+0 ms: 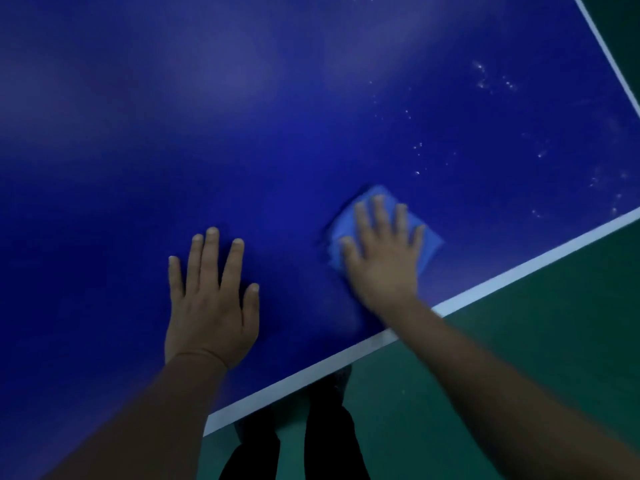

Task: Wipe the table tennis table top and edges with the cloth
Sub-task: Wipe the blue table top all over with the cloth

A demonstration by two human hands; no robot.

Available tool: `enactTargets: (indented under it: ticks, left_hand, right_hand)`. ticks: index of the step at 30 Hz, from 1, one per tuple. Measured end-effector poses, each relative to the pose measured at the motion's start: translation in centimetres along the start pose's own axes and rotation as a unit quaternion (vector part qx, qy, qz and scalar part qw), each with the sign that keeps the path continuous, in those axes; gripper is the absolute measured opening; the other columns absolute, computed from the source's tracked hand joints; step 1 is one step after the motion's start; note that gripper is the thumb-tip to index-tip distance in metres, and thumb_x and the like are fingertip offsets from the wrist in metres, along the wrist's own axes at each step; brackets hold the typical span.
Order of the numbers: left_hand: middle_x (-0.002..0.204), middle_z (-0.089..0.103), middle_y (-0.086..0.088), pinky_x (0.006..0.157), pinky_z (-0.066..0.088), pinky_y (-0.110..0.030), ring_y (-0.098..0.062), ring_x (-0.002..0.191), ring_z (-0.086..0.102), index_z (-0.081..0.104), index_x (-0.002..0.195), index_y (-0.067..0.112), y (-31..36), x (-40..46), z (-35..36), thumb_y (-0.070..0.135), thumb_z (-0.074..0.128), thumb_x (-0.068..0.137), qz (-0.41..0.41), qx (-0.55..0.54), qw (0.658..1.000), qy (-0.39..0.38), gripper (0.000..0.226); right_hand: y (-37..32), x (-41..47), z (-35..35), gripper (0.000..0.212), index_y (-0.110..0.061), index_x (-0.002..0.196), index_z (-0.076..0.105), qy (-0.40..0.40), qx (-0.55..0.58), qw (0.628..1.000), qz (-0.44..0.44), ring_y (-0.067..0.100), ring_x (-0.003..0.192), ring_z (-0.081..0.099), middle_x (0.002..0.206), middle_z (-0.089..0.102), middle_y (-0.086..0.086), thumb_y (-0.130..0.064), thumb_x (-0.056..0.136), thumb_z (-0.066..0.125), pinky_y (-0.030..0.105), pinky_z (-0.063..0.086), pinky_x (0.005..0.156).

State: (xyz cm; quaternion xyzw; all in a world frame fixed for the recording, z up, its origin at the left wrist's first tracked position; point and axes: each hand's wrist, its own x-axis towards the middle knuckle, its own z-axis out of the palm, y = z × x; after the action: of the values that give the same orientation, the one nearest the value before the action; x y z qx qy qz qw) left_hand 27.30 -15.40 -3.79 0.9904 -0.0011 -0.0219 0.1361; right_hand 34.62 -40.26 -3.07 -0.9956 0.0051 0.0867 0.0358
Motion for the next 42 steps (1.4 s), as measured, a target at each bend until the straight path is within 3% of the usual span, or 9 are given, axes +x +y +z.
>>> enactTargets:
  ticks: [4, 8, 12, 17, 21, 26, 30, 34, 42]
  left_hand:
    - [0.165, 0.015, -0.02, 0.123, 0.004, -0.06, -0.035, 0.154, 0.01, 0.026, 0.157, 0.008, -0.1, -0.1, 0.1, 0.043, 0.03, 0.1, -0.02, -0.013, 0.999, 0.044, 0.067]
    - [0.164, 0.02, -0.022, 0.122, 0.006, -0.061, -0.038, 0.153, 0.015, 0.03, 0.156, 0.007, -0.1, 0.1, 0.3, 0.043, 0.03, 0.099, -0.019, 0.0, 0.999, 0.044, 0.067]
    - [0.163, 0.026, -0.019, 0.12, 0.008, -0.065, -0.037, 0.153, 0.017, 0.037, 0.154, 0.011, -0.1, 0.2, 0.2, 0.044, 0.029, 0.099, -0.02, 0.016, 1.0, 0.013, 0.065]
    - [0.163, 0.026, -0.019, 0.12, 0.008, -0.066, -0.037, 0.153, 0.017, 0.04, 0.153, 0.013, 0.0, 0.3, 0.1, 0.044, 0.029, 0.098, -0.021, 0.038, 0.999, -0.01, 0.064]
    - [0.163, 0.025, -0.018, 0.12, 0.009, -0.065, -0.036, 0.153, 0.016, 0.039, 0.153, 0.014, 0.0, 0.4, 0.0, 0.045, 0.028, 0.098, -0.031, 0.041, 0.999, -0.018, 0.065]
    - [0.162, 0.027, -0.017, 0.12, 0.011, -0.065, -0.036, 0.152, 0.019, 0.04, 0.152, 0.014, 0.0, 0.4, 0.2, 0.046, 0.029, 0.097, -0.035, 0.032, 0.999, -0.014, 0.065]
    - [0.156, 0.036, -0.018, 0.122, 0.007, -0.058, -0.036, 0.15, 0.023, 0.052, 0.144, 0.011, 0.2, 0.7, -0.5, 0.046, 0.034, 0.095, -0.051, -0.022, 0.998, 0.012, 0.063]
    - [0.153, 0.041, -0.02, 0.123, 0.001, -0.046, -0.037, 0.147, 0.027, 0.059, 0.136, 0.005, 1.7, 4.0, -1.7, 0.04, 0.038, 0.094, -0.051, -0.076, 0.993, 0.076, 0.058]
    - [0.168, 0.016, -0.009, 0.125, -0.003, -0.053, -0.025, 0.156, 0.003, 0.032, 0.155, 0.014, 3.9, 14.6, -0.2, 0.05, 0.022, 0.097, -0.126, -0.04, 0.991, 0.035, 0.069]
  right_hand:
    - [-9.9, 0.7, 1.1, 0.062, -0.031, 0.156, 0.034, 0.011, -0.005, 0.964, -0.267, 0.035, 0.154, 0.013, 0.167, 0.024, 0.001, -0.056, 0.1, 0.03, 0.067, 0.006, 0.119]
    - [-8.5, 7.0, 0.5, 0.061, -0.032, 0.154, 0.039, 0.018, -0.008, 0.94, -0.34, 0.035, 0.151, 0.024, 0.163, 0.032, 0.0, -0.057, 0.098, 0.029, 0.066, 0.011, 0.118]
    - [3.7, 15.3, -1.9, 0.066, -0.032, 0.158, 0.027, 0.026, -0.031, 0.996, -0.08, 0.035, 0.153, 0.017, 0.168, 0.019, -0.002, -0.059, 0.098, 0.019, 0.063, 0.014, 0.118]
    - [9.5, 17.7, -4.4, 0.062, -0.034, 0.162, 0.008, 0.007, 0.045, 0.983, 0.176, 0.03, 0.155, -0.002, 0.17, 0.0, -0.005, -0.057, 0.105, 0.019, 0.064, 0.002, 0.12]
    - [1.4, 12.4, -1.5, 0.061, -0.03, 0.157, 0.032, 0.054, 0.005, 0.997, -0.055, 0.039, 0.152, 0.02, 0.166, 0.024, 0.001, -0.054, 0.101, 0.029, 0.068, 0.013, 0.116]
    - [2.1, 9.1, -0.9, 0.061, -0.032, 0.154, 0.038, -0.002, -0.033, 0.935, -0.354, 0.034, 0.152, 0.024, 0.164, 0.03, -0.001, -0.058, 0.1, 0.03, 0.066, 0.013, 0.119]
    - [12.6, 15.8, -3.2, 0.07, -0.034, 0.159, 0.025, 0.022, -0.04, 0.996, -0.077, 0.034, 0.154, 0.015, 0.168, 0.017, -0.002, -0.063, 0.096, 0.017, 0.064, 0.014, 0.119]
    - [14.3, 18.3, -5.1, 0.064, -0.034, 0.162, 0.007, 0.012, 0.05, 0.983, 0.175, 0.032, 0.155, -0.002, 0.17, -0.001, -0.005, -0.059, 0.104, 0.017, 0.065, 0.003, 0.12]
    - [7.2, 9.7, -1.2, 0.059, -0.031, 0.154, 0.039, 0.021, -0.02, 0.947, -0.319, 0.034, 0.153, 0.021, 0.164, 0.029, -0.002, -0.056, 0.101, 0.033, 0.064, 0.014, 0.119]
